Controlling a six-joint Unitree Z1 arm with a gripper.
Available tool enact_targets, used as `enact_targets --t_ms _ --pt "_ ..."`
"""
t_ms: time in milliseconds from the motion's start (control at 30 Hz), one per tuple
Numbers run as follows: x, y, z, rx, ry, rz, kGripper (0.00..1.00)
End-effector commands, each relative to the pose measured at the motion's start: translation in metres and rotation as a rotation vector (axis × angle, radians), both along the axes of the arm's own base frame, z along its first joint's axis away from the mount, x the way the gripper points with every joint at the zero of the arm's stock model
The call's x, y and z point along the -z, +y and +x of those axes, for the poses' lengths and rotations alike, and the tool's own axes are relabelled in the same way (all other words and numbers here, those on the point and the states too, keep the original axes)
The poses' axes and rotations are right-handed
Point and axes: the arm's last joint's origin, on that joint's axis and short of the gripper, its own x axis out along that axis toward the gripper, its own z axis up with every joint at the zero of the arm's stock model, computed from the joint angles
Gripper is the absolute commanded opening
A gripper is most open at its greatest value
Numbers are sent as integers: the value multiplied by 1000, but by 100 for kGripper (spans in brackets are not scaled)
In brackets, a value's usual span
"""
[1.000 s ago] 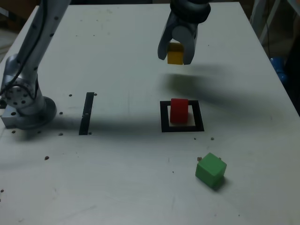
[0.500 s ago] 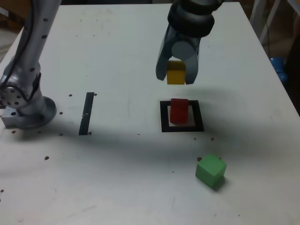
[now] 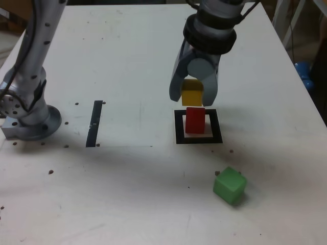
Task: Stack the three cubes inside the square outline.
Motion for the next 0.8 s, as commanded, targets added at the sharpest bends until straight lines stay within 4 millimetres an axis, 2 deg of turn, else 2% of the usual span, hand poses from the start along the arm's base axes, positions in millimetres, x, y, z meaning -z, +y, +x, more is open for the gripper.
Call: enact_targets --t_ms 0,667,700,767 --pt "3 -2 2 1 4 -3 33" --pt "17 -7 10 -2 23 -24 34" --pt "17 -7 10 -1 24 -24 37" --pt "19 -7 11 1 25 -25 52"
